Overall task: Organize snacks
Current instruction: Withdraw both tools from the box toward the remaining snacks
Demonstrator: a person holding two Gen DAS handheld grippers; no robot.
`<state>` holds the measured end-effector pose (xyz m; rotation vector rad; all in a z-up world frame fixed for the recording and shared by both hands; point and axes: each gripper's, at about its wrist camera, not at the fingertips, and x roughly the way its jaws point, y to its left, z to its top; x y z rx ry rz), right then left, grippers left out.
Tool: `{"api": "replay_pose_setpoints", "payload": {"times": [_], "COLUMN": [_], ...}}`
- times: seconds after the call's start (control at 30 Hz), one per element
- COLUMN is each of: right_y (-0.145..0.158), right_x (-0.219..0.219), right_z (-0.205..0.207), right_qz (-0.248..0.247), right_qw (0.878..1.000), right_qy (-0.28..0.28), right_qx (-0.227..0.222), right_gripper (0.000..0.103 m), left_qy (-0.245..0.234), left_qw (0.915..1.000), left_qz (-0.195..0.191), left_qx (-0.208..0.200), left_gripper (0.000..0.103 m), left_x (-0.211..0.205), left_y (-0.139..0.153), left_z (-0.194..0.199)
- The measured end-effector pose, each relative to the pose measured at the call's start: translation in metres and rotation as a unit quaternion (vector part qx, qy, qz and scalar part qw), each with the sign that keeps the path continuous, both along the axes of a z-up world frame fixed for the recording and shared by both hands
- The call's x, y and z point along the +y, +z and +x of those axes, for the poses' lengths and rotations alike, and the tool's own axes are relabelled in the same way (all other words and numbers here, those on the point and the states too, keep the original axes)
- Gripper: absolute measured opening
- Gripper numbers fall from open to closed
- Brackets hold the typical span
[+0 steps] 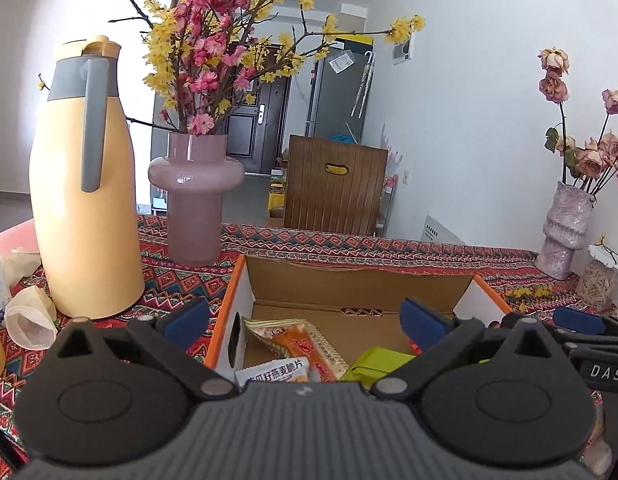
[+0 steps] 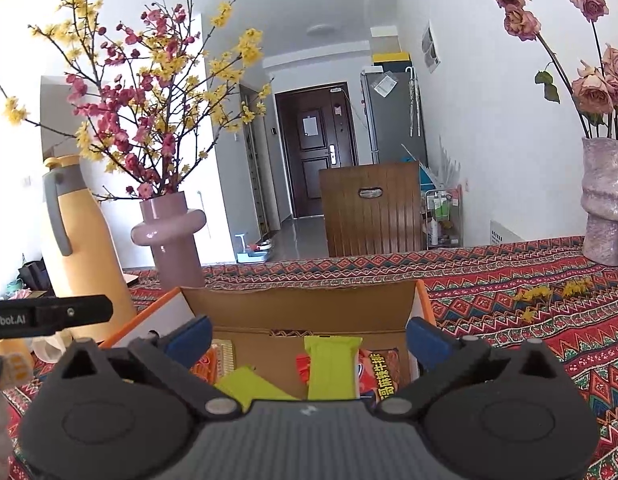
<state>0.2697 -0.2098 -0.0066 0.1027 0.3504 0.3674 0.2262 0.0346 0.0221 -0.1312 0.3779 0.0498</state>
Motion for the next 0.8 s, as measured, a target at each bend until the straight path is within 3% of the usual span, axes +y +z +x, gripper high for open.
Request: {"api": "replay_pose_setpoints", "payload": {"times": [0.57, 0.8], "right_y": [0.019, 0.03], "right_x": [0.002, 0.0], "right_z": [-0.015, -0.034], "right_qz": [-0.015, -0.02], "right_qw": [1.0, 0.999], "right_qy": [0.002, 0.008], "right_qx": [-0.026, -0.033], "right_gripper": [0.103, 0.103], "left_qy": [0.007, 0.013], "left_qw": [0.9993, 0.9993], "left_qz": [0.011, 0.014], "left_qx": [-0.035, -0.033], "left_gripper": [0.103, 0.103], "left_x": [-0.004, 0.001], "left_y": [0.036, 0.035], "left_z": [-0.029, -0.047]}}
